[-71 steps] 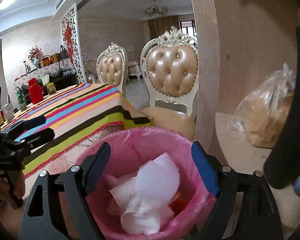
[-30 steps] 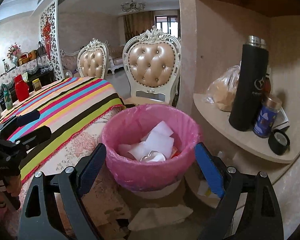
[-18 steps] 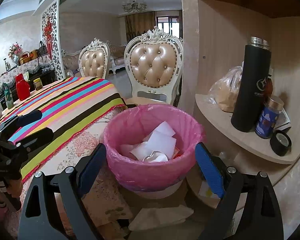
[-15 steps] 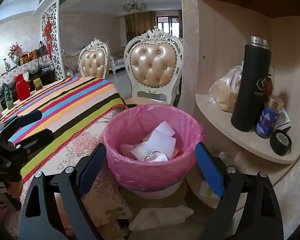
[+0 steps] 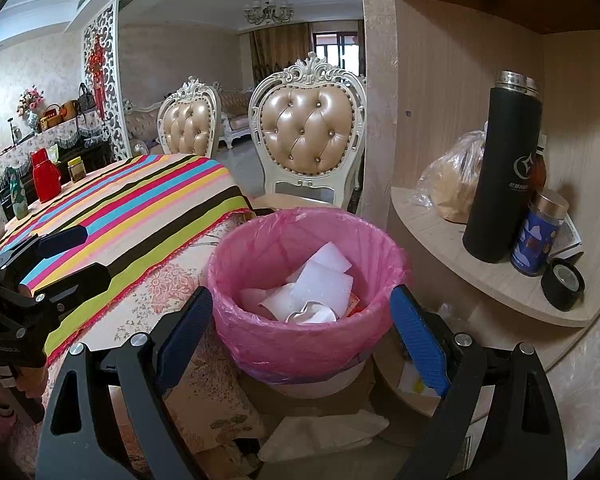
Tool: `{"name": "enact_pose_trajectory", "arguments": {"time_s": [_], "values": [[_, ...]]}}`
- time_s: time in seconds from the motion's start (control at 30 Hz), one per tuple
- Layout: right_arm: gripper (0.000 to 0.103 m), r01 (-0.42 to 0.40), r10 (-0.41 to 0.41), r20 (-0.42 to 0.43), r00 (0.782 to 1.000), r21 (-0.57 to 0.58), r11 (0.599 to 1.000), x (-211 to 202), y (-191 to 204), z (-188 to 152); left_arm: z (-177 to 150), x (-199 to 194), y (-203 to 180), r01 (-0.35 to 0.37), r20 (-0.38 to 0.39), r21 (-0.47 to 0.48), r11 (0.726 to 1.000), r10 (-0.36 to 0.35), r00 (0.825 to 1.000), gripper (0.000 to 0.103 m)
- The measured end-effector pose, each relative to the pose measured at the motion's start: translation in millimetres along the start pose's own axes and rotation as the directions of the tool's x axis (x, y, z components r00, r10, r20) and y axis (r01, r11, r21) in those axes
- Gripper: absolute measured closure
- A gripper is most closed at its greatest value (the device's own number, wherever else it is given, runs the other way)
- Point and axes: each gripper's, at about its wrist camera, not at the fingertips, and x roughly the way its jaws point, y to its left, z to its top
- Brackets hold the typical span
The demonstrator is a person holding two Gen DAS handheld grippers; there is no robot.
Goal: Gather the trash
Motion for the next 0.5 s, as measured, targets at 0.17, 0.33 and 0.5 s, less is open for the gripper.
{"name": "enact_pose_trajectory", "arguments": {"time_s": [0.17,0.33,0.5], "values": [[0.018,-0.002,0.002,0.0,1.0,0.001,1.0,0.5,-0.4,0.2,0.1,2.3,1.5,0.002,-0.007,-0.004,1.0,-0.002,1.0,0.005],[0.018,-0.001,0.001,-0.002,1.0,0.001,1.0,0.3,-0.5,0.1,-0.3,3.7,0.8,0.003,-0.008,0.0,1.0,-0.003,1.0,0.005],[0.018,0.0,0.0,-0.002,1.0,0.002,1.0,0.4,-0.3,0.1,-0.1,3.7,-0.5,0.005,-0.008,0.002,1.0,-0.005,1.0,0.005]]}}
